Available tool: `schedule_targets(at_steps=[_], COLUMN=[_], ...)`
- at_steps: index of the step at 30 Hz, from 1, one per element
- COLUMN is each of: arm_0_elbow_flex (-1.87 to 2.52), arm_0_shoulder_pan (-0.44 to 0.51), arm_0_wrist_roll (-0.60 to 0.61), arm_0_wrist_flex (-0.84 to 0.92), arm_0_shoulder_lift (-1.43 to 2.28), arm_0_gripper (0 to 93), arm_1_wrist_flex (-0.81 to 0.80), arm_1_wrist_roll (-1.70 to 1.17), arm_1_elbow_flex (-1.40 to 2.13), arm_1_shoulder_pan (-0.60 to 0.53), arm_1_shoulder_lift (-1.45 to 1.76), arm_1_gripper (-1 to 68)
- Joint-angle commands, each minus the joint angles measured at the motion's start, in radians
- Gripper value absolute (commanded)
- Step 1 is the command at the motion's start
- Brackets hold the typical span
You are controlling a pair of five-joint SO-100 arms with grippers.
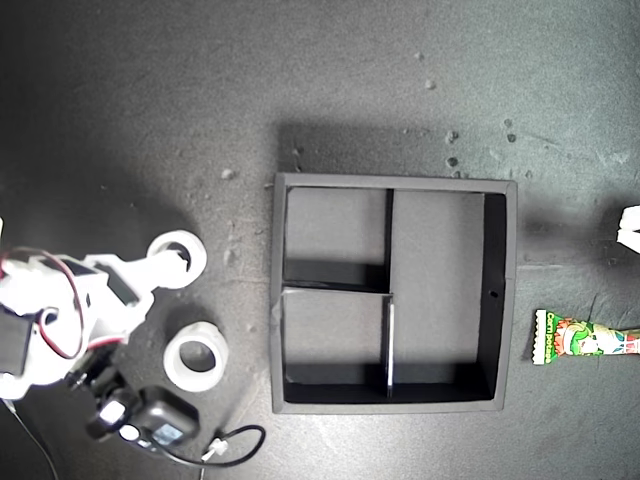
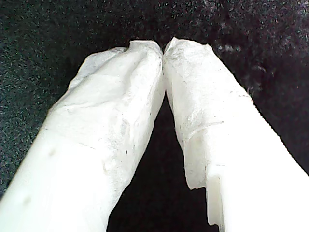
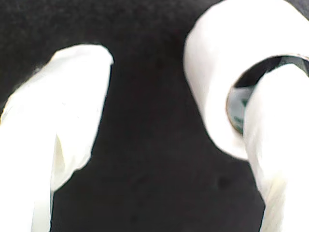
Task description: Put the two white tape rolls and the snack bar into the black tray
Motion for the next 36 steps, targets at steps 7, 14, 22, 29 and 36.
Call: schedule_targets(at_steps=[7,14,22,29,36], arm_0_elbow_flex=[-0.029,-0.012,-0.055,-0.305,-0.704], arm_0_shoulder_pan=[-0.006,-0.080,-0.121,-0.186,-0.213], arm_0_wrist_roll=[-0.012,-0.064,-0.032,0.095,0.207], arm_0_wrist_flex=[-0.060,-0.067,0.069,0.310,0.402], arm_0_shoulder_lift=[-0.080,-0.141,-0.020,0.103,-0.089], arm_0_gripper=[20.0,8.0,0.0,0.0,0.0], arm_1_wrist_flex=[-0.025,-0.152,-0.225,-0.465,-0.495], arm_1_wrist_roll=[-0.055,-0.092,0.135,-0.279,-0.603], arm_1_elbow_flex=[0.012,0.012,0.012,0.008,-0.202], arm_1_shoulder_pan=[0.002,0.020,0.117,0.132,0.115], arm_1_shoulder_lift=[0.005,0.005,0.005,0.005,0.000], arm_1_gripper=[-0.2,3.1,2.6,0.9,1.9])
